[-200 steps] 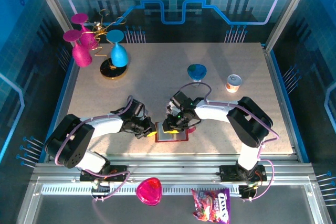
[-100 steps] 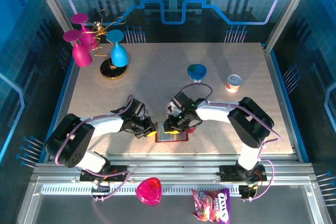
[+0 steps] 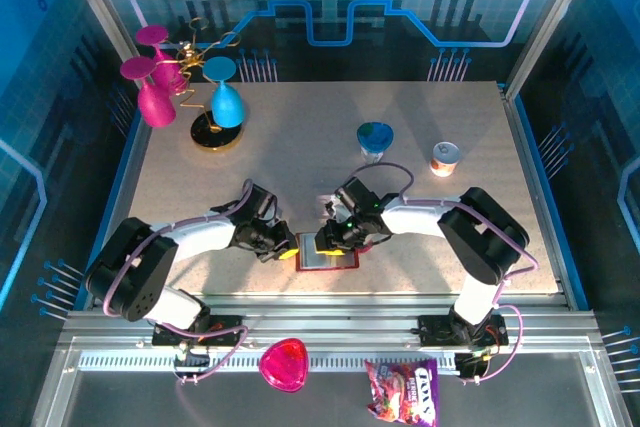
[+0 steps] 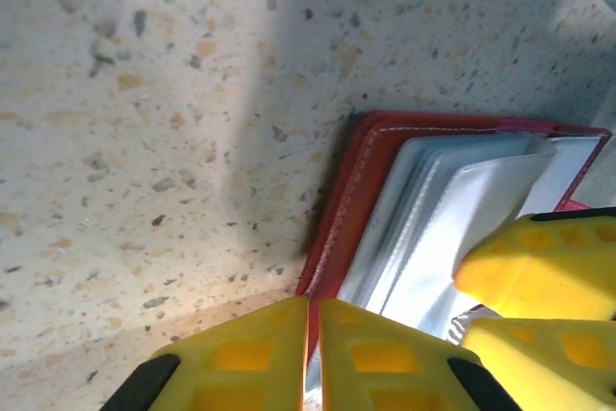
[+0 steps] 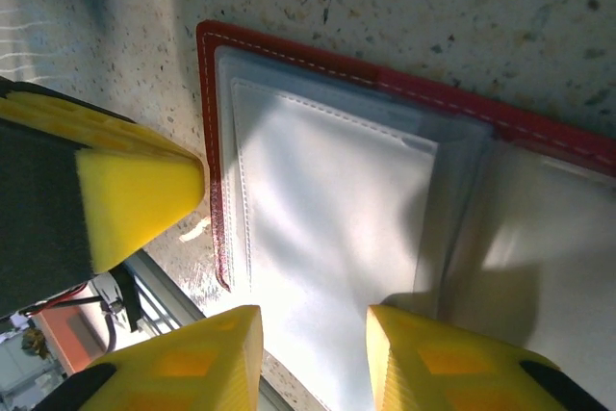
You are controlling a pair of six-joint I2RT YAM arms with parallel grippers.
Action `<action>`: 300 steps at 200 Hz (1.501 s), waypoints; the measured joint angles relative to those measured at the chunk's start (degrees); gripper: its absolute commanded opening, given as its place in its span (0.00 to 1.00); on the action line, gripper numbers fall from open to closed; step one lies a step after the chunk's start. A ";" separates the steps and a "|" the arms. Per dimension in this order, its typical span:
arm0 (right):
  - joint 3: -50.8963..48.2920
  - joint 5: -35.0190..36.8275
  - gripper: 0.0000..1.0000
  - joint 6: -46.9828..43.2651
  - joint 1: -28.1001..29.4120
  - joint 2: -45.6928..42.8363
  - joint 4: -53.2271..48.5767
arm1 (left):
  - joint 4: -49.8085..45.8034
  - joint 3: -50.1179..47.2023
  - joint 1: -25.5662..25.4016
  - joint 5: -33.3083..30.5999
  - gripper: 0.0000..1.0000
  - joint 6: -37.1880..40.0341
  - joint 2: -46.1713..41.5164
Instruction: Take the credit cards out of the card holder
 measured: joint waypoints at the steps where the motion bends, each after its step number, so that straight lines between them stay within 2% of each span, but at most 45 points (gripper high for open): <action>1: -0.07 -0.02 0.34 0.00 0.00 -0.02 0.11 | -0.09 0.02 0.00 -0.02 0.13 0.00 -0.04; 61: -4.28 -2.95 0.33 2.40 -1.14 -0.50 7.98 | -0.57 1.99 -0.61 -0.09 0.23 -0.81 -3.15; 105: -6.25 -4.61 0.33 3.76 -1.92 -0.57 11.87 | 0.28 2.25 -1.92 0.00 0.34 -2.23 -3.02; 134: -6.84 -4.81 0.33 3.89 -2.08 -0.55 13.11 | 1.16 2.27 -2.54 0.13 0.38 -2.97 -1.75; 275: -7.67 -5.88 0.33 4.55 -2.58 -0.55 14.82 | 5.46 2.27 -3.39 1.07 0.37 -4.76 2.19; 300: -7.98 -6.05 0.33 4.70 -2.71 -0.55 15.26 | 6.08 2.27 -3.48 1.33 0.31 -5.18 2.71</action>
